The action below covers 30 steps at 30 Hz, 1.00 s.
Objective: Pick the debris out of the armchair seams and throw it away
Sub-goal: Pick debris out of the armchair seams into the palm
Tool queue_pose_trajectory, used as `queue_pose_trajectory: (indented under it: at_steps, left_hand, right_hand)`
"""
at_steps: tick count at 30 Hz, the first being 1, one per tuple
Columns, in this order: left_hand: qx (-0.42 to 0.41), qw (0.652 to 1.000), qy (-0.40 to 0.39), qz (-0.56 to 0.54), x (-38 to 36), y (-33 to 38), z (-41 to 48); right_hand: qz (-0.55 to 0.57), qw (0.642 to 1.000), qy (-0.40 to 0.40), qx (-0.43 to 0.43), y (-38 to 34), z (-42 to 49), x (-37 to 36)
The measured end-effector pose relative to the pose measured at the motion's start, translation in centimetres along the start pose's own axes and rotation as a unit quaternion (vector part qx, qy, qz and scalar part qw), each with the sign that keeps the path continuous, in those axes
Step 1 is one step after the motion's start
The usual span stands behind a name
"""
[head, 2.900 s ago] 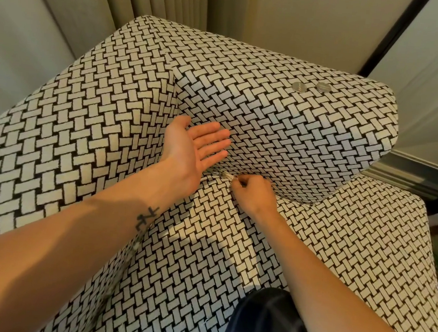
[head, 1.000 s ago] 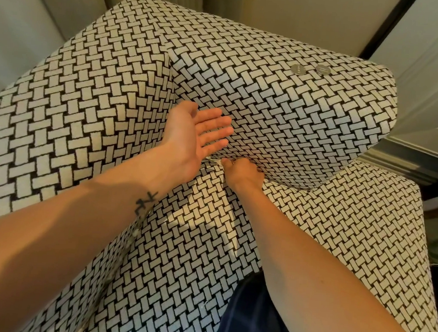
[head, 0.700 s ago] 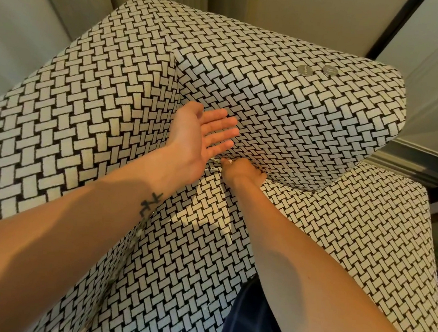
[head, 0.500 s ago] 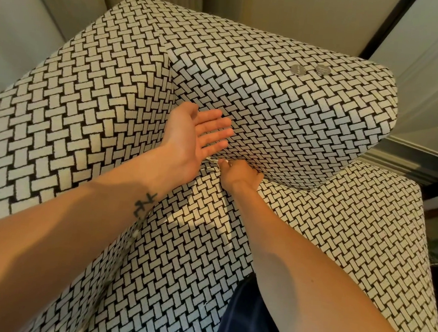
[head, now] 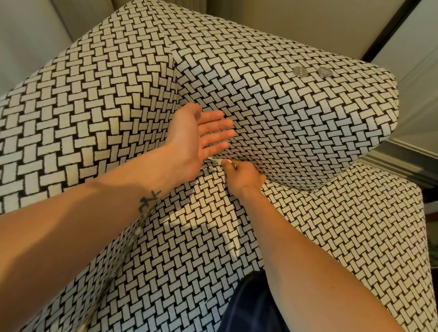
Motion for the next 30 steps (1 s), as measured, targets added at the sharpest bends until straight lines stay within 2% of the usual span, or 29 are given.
queue_pose_trajectory:
  at_steps: [4,8,11,16,19,23,27,30]
  left_hand:
    - [-0.002,1.0,0.0,0.001,0.1,-0.1,0.2]
    - [0.011,1.0,-0.005,-0.004,0.2,-0.2,0.3]
    - [0.023,1.0,-0.011,0.002,0.2,-0.3,0.2]
    - [0.033,0.996,-0.006,0.083,0.2,-0.7,0.4]
    - [0.068,0.986,-0.006,0.151,0.3,-1.4,0.5]
    - [0.134,0.974,-0.04,0.179,0.0,-2.4,0.0]
    - [0.193,0.961,-0.137,0.144,-0.8,-2.9,-0.6]
    - [0.198,0.958,-0.154,0.14,-1.0,-3.1,-1.1]
  right_hand:
    - [0.055,0.998,-0.017,0.0,0.1,-0.3,0.5]
    - [0.171,0.984,-0.051,0.029,1.0,-1.0,1.4]
    - [0.197,0.976,-0.078,0.052,0.9,-1.9,2.3]
    - [0.238,0.962,-0.098,0.096,0.3,-4.5,4.0]
    - [0.261,0.956,-0.075,0.11,0.4,-5.8,5.3]
    - [0.287,0.947,-0.041,0.139,0.8,-6.8,6.6]
    - [0.274,0.95,-0.019,0.151,0.4,-7.6,6.6]
    - [0.276,0.949,-0.014,0.153,0.2,-7.8,6.5]
Point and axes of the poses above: each hand's wrist, its own z-axis towards the middle knuckle, its own x-axis out of the back of the hand, y = z × x, the point moved 3 cm from there along z, towards the middle knuckle, and after that the axes turned 1 degree about -x, right-handed, at the moved point
